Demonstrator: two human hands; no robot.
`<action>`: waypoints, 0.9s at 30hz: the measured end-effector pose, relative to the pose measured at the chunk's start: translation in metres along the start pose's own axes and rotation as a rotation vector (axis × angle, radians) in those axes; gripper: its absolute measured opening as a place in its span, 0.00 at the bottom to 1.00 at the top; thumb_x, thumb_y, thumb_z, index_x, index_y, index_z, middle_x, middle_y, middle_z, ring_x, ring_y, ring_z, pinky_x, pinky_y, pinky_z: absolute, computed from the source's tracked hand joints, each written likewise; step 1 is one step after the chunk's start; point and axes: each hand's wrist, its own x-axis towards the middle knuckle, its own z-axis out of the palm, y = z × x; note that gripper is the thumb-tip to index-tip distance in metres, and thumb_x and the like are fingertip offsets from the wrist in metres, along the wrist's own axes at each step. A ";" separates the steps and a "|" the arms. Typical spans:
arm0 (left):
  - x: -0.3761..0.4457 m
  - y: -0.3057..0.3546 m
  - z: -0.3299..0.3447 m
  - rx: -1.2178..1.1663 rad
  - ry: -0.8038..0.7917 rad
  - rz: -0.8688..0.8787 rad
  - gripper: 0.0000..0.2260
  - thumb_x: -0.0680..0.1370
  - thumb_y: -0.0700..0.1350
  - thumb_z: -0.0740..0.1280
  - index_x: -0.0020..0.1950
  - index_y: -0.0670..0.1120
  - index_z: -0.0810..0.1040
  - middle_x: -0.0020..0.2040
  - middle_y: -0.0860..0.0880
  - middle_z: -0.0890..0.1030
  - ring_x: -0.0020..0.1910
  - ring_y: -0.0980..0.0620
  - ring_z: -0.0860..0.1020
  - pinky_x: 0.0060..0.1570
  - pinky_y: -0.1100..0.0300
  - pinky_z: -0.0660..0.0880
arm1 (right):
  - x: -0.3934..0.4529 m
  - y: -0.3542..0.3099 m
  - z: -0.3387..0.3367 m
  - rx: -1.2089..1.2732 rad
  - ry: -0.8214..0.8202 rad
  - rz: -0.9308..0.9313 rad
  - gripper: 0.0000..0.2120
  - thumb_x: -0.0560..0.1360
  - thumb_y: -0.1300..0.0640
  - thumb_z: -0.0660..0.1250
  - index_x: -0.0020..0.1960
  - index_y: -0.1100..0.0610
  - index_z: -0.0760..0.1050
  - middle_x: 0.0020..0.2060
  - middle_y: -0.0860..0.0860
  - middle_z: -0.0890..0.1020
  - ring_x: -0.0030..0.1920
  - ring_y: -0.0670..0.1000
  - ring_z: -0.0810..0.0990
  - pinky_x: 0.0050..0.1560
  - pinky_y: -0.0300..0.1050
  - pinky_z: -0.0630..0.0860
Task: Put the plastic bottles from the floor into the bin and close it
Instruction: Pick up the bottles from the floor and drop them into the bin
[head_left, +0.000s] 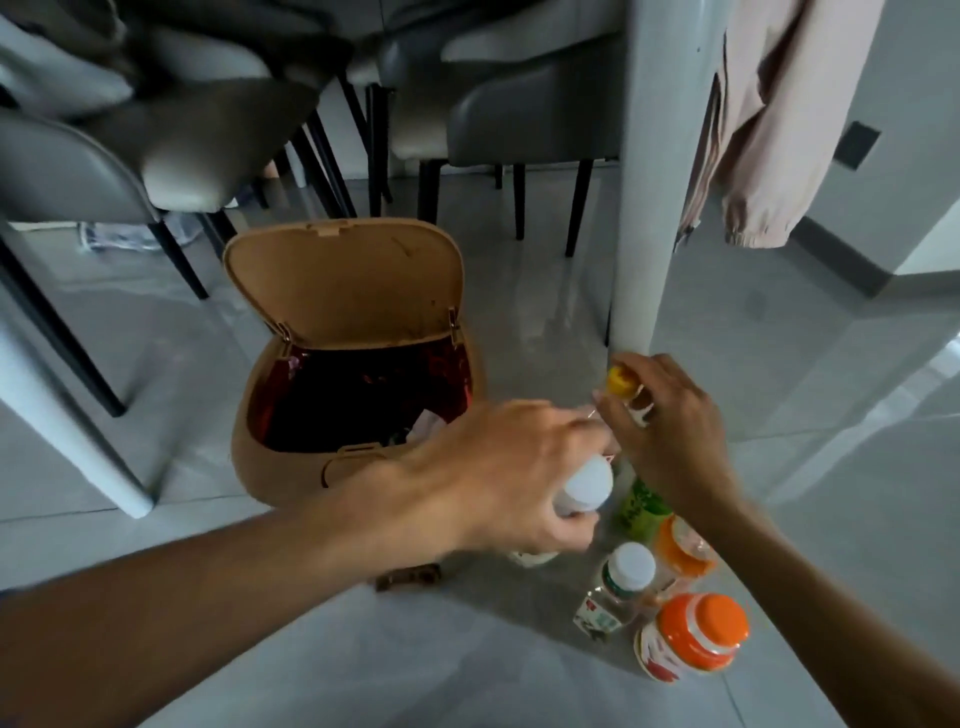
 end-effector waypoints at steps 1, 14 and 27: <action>-0.001 0.001 -0.030 -0.010 0.054 -0.012 0.14 0.71 0.56 0.72 0.46 0.52 0.70 0.41 0.56 0.75 0.39 0.55 0.73 0.38 0.57 0.72 | 0.007 -0.012 -0.013 0.032 0.083 -0.028 0.18 0.76 0.48 0.68 0.61 0.56 0.75 0.47 0.51 0.77 0.40 0.49 0.76 0.40 0.37 0.71; -0.044 -0.091 -0.160 0.201 0.100 -0.323 0.14 0.67 0.59 0.73 0.46 0.52 0.81 0.41 0.56 0.79 0.43 0.52 0.79 0.42 0.54 0.75 | 0.074 -0.142 -0.013 0.227 0.199 -0.418 0.19 0.78 0.52 0.65 0.64 0.61 0.71 0.51 0.50 0.72 0.48 0.41 0.70 0.50 0.27 0.66; -0.083 -0.213 -0.014 0.129 -0.173 -0.505 0.14 0.73 0.47 0.72 0.58 0.49 0.80 0.61 0.49 0.80 0.62 0.45 0.77 0.64 0.46 0.69 | 0.099 -0.137 0.107 -0.321 -0.508 -0.245 0.10 0.74 0.53 0.67 0.54 0.54 0.73 0.51 0.56 0.80 0.55 0.59 0.76 0.51 0.51 0.73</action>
